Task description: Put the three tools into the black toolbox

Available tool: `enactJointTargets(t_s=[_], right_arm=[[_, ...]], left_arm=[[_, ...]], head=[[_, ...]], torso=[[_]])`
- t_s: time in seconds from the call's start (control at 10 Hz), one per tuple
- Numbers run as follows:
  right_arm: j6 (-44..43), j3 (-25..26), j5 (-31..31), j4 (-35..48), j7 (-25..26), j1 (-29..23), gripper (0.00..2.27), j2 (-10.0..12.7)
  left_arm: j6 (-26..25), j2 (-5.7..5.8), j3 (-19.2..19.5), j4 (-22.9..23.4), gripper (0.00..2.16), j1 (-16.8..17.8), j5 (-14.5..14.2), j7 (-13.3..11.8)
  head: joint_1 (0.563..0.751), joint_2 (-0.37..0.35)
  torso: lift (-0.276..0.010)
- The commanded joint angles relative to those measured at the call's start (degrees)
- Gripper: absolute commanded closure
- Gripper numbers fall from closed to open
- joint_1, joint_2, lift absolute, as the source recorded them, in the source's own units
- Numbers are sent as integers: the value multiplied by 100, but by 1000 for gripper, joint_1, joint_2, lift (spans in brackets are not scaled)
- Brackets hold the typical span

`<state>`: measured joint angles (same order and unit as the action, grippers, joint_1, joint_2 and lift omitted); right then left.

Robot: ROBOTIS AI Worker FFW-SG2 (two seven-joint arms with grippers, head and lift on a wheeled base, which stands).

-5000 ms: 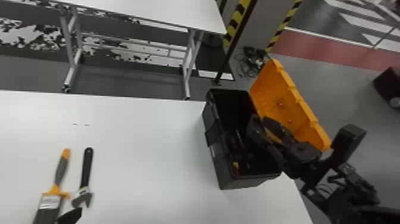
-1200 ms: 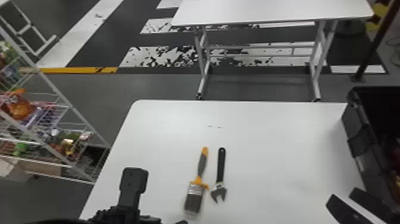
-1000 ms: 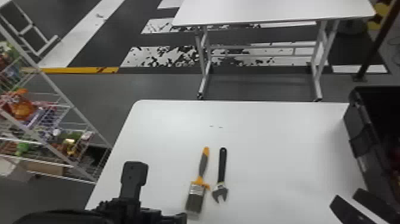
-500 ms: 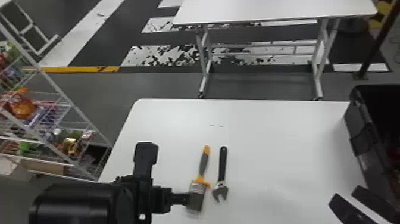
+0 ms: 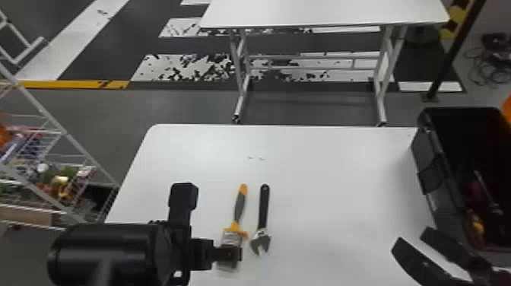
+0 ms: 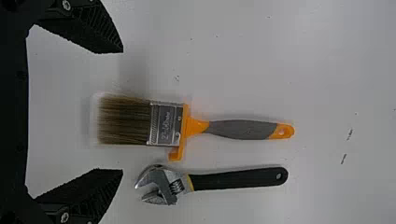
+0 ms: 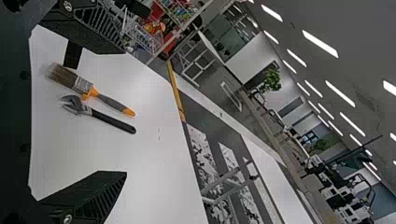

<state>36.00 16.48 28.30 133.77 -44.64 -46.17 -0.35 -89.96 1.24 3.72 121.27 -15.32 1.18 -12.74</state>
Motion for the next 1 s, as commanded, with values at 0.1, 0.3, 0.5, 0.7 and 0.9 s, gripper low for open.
enactJointTargets(t_s=[0.1, 0.3, 0.5, 0.7, 0.9], right_arm=[[0, 21, 0, -18, 0, 29, 76, 0], [-18, 30, 0, -53, -9, 55, 76, -9], [0, 101, 0, -79, -27, 64, 76, -18], [35, 268, 88, -88, -62, 55, 73, -18], [35, 399, 131, -149, -115, 38, 76, -44]], left_arm=[[-7, -9, -73, -280, 83, 232, 128, 0], [-7, -53, -240, -412, 87, 513, 339, 0], [-7, -53, -328, -825, 87, 1023, 489, 0], [-7, -62, -311, -1405, 87, 1462, 497, 9], [-7, -124, -328, -2055, 87, 1849, 532, 61]], head=[[695, 136], [695, 127], [695, 114], [695, 101], [695, 80]], torso=[[-51], [-51], [-51], [-51], [-51]])
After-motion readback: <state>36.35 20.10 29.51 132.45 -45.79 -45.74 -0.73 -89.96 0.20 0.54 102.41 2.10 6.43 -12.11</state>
